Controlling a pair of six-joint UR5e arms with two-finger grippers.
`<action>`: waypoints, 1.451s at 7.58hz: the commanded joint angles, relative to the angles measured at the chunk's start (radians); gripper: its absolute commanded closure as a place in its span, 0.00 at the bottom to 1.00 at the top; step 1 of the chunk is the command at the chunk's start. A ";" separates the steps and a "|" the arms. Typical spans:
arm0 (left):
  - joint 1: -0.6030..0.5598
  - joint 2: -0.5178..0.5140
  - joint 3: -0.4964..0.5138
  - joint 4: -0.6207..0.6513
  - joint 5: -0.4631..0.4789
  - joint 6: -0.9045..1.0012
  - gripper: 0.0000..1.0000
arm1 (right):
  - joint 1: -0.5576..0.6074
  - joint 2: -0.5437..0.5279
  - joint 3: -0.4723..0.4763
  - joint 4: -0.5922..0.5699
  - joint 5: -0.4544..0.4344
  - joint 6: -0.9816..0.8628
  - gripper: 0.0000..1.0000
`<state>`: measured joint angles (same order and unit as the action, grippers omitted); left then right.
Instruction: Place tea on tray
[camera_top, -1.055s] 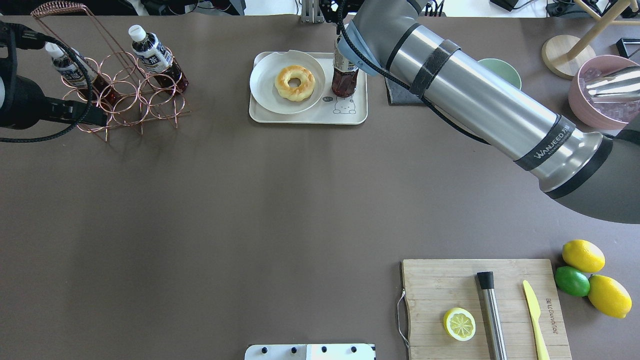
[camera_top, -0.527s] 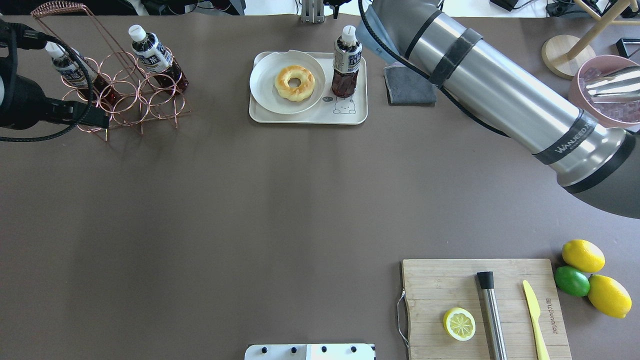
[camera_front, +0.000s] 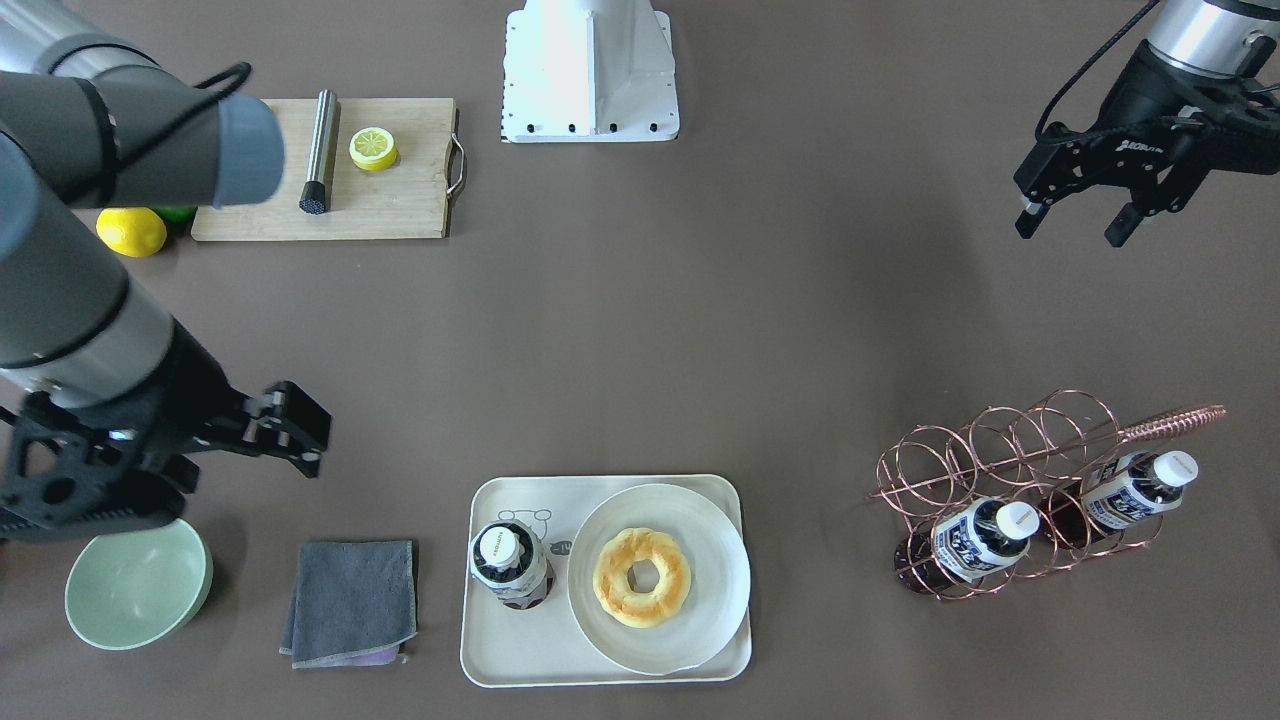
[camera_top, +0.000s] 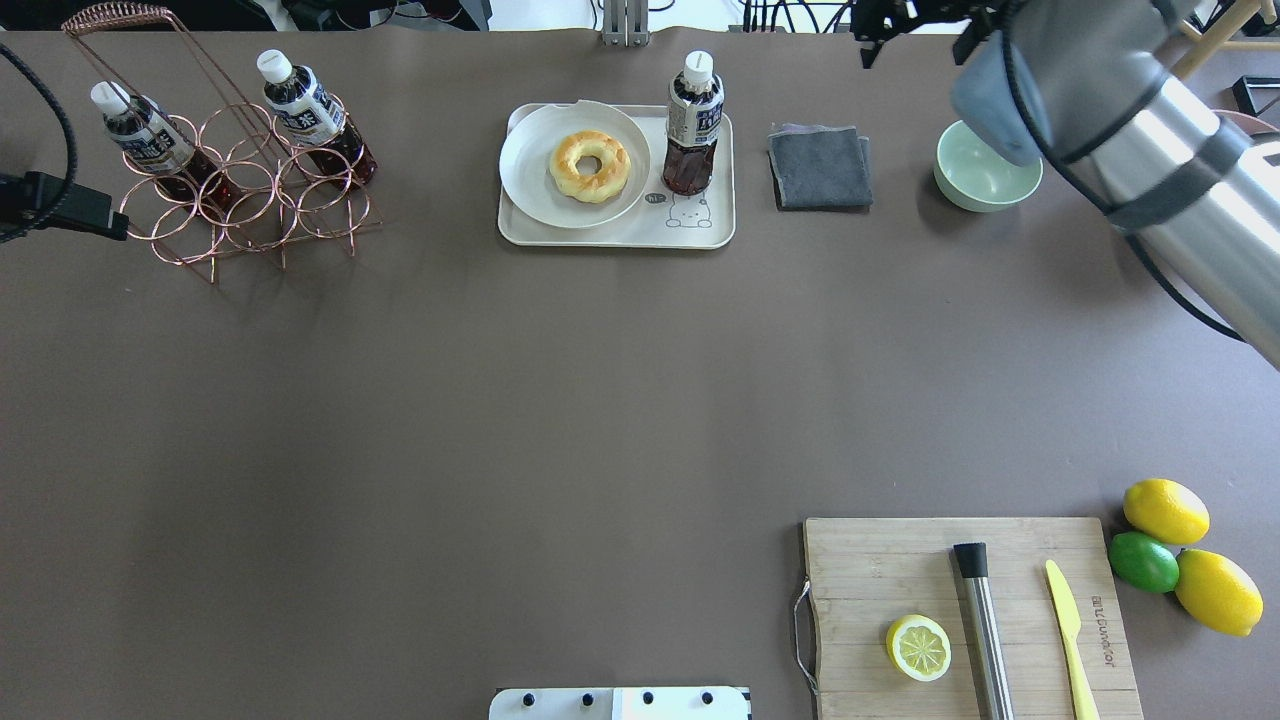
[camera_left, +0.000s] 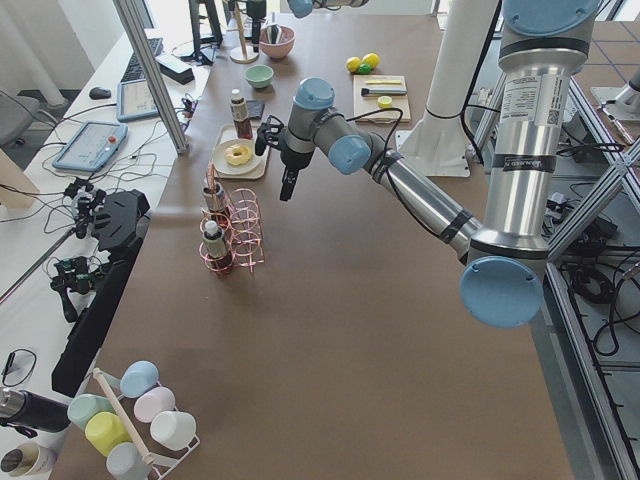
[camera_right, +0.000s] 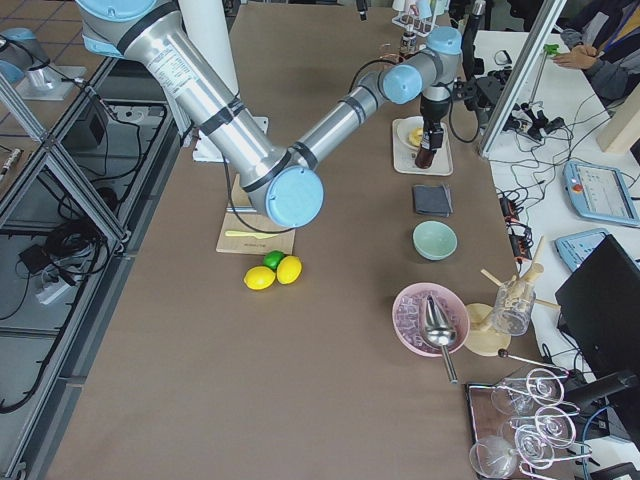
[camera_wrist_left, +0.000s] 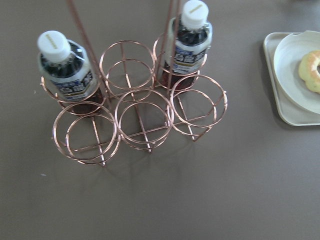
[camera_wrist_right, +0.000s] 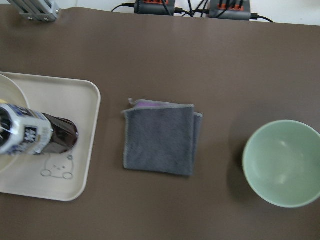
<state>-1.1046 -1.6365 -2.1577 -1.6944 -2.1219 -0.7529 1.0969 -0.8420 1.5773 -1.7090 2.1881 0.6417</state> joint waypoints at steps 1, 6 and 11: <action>-0.151 0.134 0.019 0.004 -0.097 0.271 0.03 | 0.104 -0.376 0.283 -0.063 0.036 -0.217 0.00; -0.256 0.219 0.159 -0.014 -0.108 0.598 0.03 | 0.276 -0.790 0.288 0.103 0.068 -0.614 0.00; -0.359 0.257 0.248 -0.067 -0.174 0.748 0.03 | 0.360 -0.865 0.270 0.103 0.094 -0.758 0.00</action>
<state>-1.4294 -1.3885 -1.9320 -1.7465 -2.2415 -0.0554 1.4402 -1.6910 1.8587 -1.6065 2.2808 -0.0844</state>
